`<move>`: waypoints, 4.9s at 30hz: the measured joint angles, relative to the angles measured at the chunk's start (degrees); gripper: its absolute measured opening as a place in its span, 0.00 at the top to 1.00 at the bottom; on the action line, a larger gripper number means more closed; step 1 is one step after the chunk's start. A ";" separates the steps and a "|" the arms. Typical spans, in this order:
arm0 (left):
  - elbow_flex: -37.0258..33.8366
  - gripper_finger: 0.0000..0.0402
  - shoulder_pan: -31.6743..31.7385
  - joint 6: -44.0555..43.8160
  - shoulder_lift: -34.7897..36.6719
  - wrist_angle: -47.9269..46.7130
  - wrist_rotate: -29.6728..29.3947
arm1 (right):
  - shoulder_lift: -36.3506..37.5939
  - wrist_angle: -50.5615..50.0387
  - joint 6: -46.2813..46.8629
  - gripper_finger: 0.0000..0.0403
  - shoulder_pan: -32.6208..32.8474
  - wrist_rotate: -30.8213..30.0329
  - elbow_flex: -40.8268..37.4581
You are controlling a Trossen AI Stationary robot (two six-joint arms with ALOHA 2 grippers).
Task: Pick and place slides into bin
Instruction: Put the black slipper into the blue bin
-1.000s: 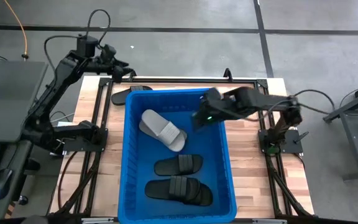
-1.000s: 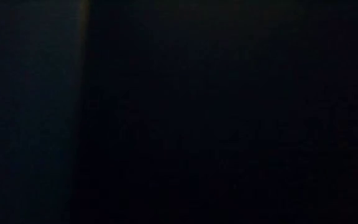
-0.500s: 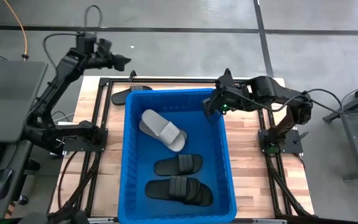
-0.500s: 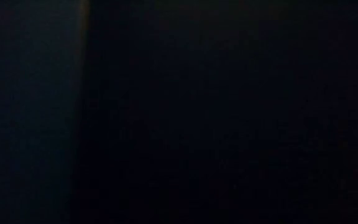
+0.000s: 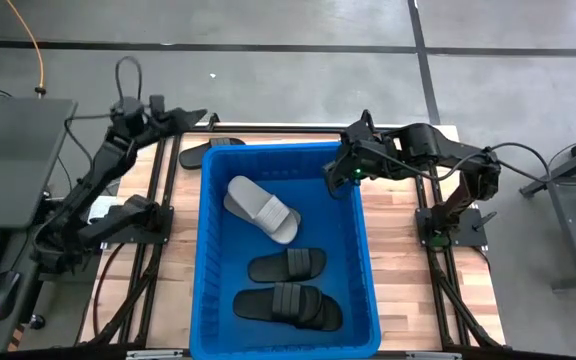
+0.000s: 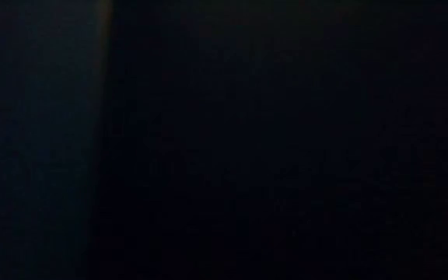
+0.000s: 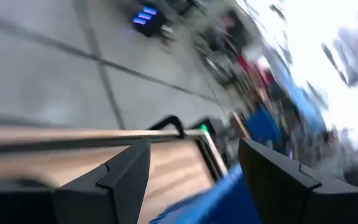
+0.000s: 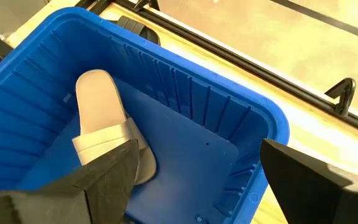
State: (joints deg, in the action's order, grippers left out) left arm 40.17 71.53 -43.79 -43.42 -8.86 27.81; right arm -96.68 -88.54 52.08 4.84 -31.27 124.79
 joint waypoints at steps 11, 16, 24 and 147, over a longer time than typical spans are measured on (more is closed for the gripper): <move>-10.01 0.42 0.08 -5.59 10.11 -7.19 -13.33 | 0.00 0.07 -3.70 0.20 0.00 2.76 -0.02; -14.29 0.42 0.04 -6.17 10.08 -8.61 -13.15 | 0.00 1.17 -3.66 0.20 -0.02 2.78 -0.02; -20.58 0.42 0.03 -4.45 9.22 -6.70 -16.94 | 0.00 2.46 -4.07 0.20 -0.76 2.82 -0.02; -22.92 1.00 -14.87 3.82 -35.85 45.81 -21.80 | -2.01 16.13 -4.60 0.20 -2.43 6.86 -0.04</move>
State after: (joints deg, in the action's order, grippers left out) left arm 17.25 56.66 -39.97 -79.27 36.95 6.02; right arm -98.70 -72.42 47.48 2.42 -24.41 124.75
